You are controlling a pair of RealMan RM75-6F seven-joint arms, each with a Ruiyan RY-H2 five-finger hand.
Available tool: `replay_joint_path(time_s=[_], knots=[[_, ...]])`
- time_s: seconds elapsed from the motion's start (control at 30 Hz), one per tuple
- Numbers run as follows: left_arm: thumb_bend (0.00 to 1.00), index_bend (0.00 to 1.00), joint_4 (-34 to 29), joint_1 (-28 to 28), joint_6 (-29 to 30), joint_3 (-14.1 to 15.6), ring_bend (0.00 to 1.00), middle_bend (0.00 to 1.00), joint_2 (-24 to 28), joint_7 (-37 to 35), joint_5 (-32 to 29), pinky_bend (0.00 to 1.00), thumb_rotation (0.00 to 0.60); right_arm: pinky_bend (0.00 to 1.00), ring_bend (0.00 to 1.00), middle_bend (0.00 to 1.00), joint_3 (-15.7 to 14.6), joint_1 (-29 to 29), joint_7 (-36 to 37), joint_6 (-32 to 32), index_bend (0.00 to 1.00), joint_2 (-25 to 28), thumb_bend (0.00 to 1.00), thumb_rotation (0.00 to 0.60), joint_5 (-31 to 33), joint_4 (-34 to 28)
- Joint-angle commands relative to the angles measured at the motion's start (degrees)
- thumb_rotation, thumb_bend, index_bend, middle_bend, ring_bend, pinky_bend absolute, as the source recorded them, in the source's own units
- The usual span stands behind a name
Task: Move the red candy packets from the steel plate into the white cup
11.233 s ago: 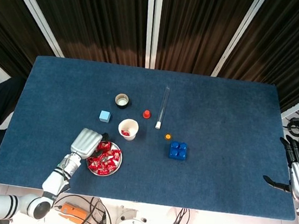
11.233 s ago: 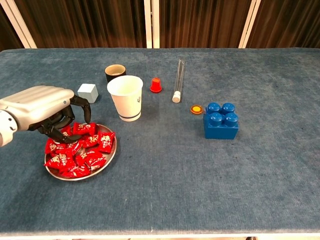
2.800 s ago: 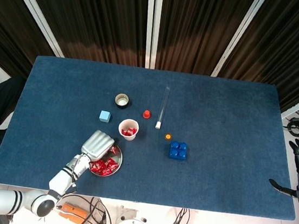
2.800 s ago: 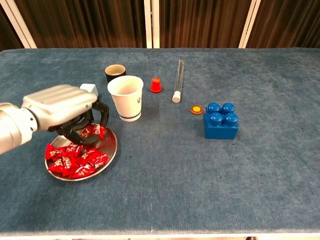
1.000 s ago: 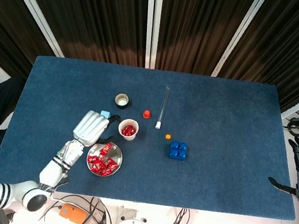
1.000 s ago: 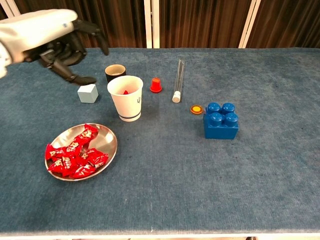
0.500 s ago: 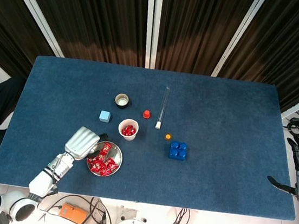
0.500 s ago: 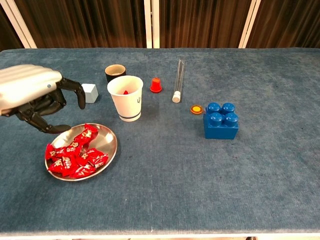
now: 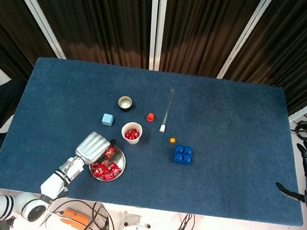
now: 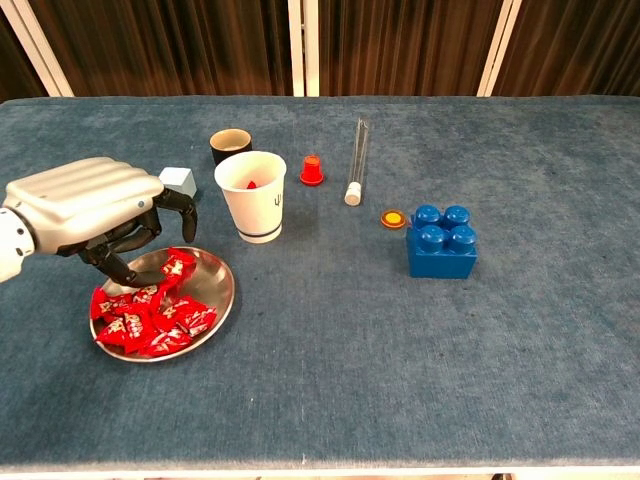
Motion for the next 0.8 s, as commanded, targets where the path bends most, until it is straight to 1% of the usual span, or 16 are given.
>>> replay_joint_path(time_s=[0.03,0.5,0.8], knots=[[0.19,0.42,0.69,-0.12,-0.38,-0.17,0.78,0.85,-0.63,1.0,-0.32,0.79,0.6,0.09,0.0,0.06,0.01,0.04,-0.03,-0.12,0.0,-0.03,0.16,0.6,0.08,-0.03],[0.18,0.42,1.74,-0.24,-2.0,-0.65,0.78,0.85,-1.95,3.24,-1.69,0.79,0.6,0.09,0.0,0.06,0.09,0.27,-0.43,-0.67,0.0,-0.2,0.16,0.6,0.51,-0.06],[0.18,0.42,1.56,-0.12,-2.15,-1.02,0.78,0.85,-1.42,4.64,-2.74,0.79,0.6,0.09,0.0,0.06,0.06,0.32,-0.75,-0.91,0.0,-0.19,0.16,0.6,0.69,-0.22]])
